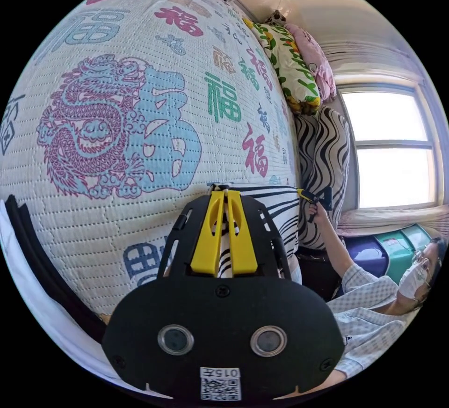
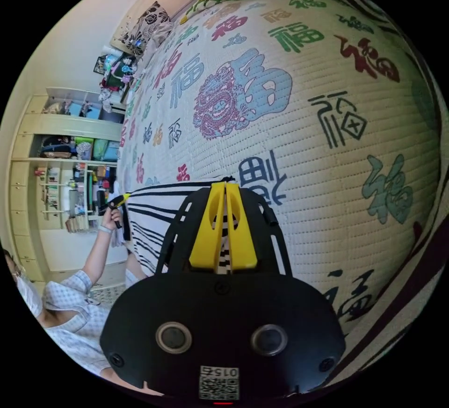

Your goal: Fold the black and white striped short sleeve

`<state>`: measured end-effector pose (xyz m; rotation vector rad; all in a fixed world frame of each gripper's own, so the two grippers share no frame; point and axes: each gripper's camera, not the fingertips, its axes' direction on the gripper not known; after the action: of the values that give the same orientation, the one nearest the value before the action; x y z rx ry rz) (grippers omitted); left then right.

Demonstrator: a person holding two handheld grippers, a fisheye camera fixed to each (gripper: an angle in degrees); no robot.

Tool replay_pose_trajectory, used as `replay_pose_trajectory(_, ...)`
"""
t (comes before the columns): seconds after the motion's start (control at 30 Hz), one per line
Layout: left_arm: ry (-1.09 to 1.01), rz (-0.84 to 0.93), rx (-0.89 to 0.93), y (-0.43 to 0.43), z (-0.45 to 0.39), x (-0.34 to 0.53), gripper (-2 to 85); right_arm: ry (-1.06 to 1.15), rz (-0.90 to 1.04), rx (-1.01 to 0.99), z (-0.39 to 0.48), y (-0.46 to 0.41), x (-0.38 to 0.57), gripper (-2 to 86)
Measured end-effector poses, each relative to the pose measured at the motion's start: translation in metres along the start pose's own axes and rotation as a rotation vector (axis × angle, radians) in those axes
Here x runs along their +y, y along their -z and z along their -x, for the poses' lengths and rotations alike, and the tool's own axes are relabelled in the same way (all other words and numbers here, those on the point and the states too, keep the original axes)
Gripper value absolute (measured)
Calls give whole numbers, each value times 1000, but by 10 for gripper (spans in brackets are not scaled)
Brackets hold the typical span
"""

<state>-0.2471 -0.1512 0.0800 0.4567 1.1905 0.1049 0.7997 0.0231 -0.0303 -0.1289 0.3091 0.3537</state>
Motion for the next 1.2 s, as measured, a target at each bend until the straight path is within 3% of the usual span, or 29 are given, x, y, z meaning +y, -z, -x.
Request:
replay_pose_trajectory(0.13,27,-17,-34,2,5,7,2,7,34,83,24,8,-6,-6)
replay_pose_trajectory(0.33,-53,-74,-134,43,-18,43,46,109,-60,152,85,61,11,0)
replay_pose_trajectory(0.6,-3,-38,-228,80,-27,223,97,439,-46,138,243,118,53,13)
replay_pose_trajectory(0.93,64,-41,-150,46,-11,300,113,779,244,143,496,41,-16,63)
replay_pose_trajectory(1.2,44,-18,-103,37,0,315,94,872,498,454,654,-52,-100,71)
